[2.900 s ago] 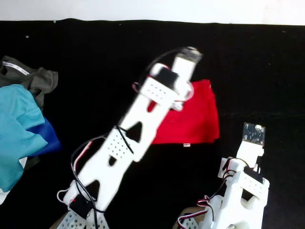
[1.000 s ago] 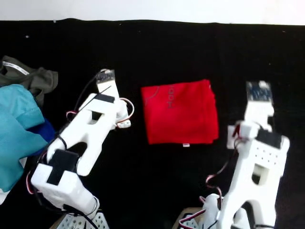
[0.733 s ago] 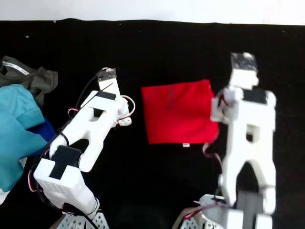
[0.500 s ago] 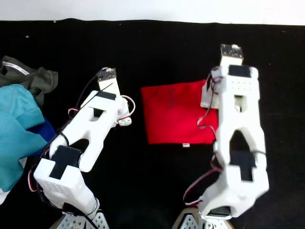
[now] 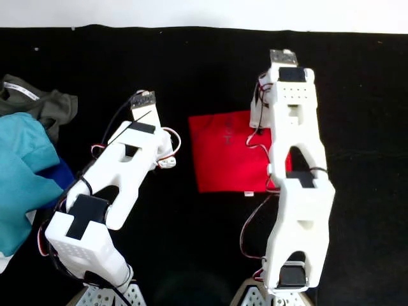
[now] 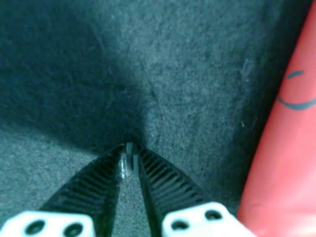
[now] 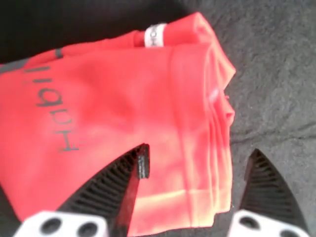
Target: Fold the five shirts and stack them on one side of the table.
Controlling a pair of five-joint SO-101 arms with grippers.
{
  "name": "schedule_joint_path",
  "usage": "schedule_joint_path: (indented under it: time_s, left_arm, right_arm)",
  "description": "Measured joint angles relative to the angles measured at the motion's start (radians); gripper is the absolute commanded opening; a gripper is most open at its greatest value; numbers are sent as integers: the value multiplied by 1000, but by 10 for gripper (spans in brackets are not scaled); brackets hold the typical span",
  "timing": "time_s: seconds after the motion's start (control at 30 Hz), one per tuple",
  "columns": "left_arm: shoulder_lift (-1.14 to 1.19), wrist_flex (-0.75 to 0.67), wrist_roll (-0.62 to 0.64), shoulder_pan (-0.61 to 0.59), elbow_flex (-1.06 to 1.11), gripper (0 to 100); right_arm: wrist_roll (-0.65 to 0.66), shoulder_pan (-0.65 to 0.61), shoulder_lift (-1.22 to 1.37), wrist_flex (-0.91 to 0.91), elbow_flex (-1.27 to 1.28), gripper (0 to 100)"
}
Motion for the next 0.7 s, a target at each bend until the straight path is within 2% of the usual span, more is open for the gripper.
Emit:
schedule_joint_path:
  time_s: [0.23,0.6,0.67,0.7]
  left_arm:
    - [0,0,0,0,0,8]
    - [0,0,0,0,0,8]
    - [0,0,0,0,0,8]
    - [0,0,0,0,0,8]
  right_arm:
    - [0,29,71,3,-46,305]
    - [0,26,226,-161,-60,303]
    - [0,26,249,-170,-63,283]
    - [0,26,258,-170,-63,241]
